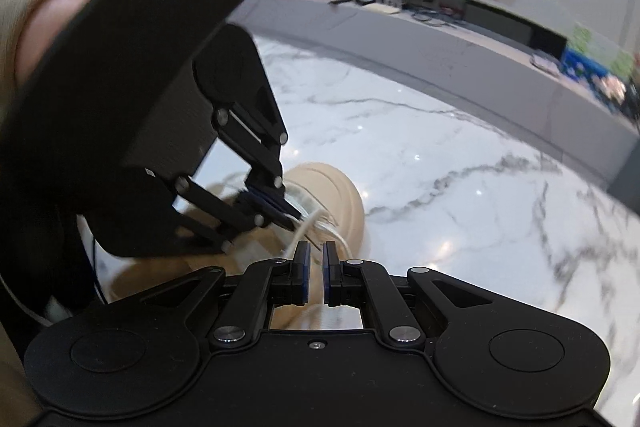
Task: Lace up shoes with both hands
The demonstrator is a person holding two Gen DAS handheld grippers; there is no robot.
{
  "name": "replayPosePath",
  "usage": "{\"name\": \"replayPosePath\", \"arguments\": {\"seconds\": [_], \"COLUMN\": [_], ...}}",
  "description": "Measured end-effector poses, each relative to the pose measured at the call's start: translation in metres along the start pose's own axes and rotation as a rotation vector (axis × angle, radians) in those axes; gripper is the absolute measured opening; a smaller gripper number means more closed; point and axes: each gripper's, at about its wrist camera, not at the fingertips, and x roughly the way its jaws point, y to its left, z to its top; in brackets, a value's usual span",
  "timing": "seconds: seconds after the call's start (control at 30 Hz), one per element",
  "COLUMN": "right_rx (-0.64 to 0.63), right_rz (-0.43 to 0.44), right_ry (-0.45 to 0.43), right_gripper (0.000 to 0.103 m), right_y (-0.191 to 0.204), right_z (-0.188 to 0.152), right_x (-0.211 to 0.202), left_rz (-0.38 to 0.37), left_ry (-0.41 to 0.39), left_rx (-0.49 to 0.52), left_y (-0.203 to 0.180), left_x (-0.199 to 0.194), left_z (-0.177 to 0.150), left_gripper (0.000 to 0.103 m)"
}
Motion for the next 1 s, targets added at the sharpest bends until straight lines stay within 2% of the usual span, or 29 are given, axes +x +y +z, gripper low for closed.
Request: {"name": "replayPosePath", "arguments": {"seconds": [0.23,0.53,0.93,1.0], "right_rx": [-0.247,-0.433,-0.492,-0.483], "right_rz": [0.063,0.135,0.161,0.155], "right_ry": [0.06,0.117,0.129,0.138], "right_gripper": [0.005,0.006,0.002,0.001], "right_y": [0.002,0.003,-0.004,-0.004], "right_z": [0.005,0.012,0.007,0.01], "right_x": [0.031,0.059,0.074,0.075], "left_rz": [-0.024,-0.045,-0.052,-0.053], "left_ry": [-0.035,-0.058,-0.084,-0.087], "left_rx": [0.003,-0.001,0.011,-0.003], "left_y": [0.009,0.014,0.016,0.017], "left_x": [0.004,0.008,0.008,0.006], "left_z": [-0.003,-0.005,-0.006,-0.006], "left_gripper": [0.001,0.002,0.002,0.005]}}
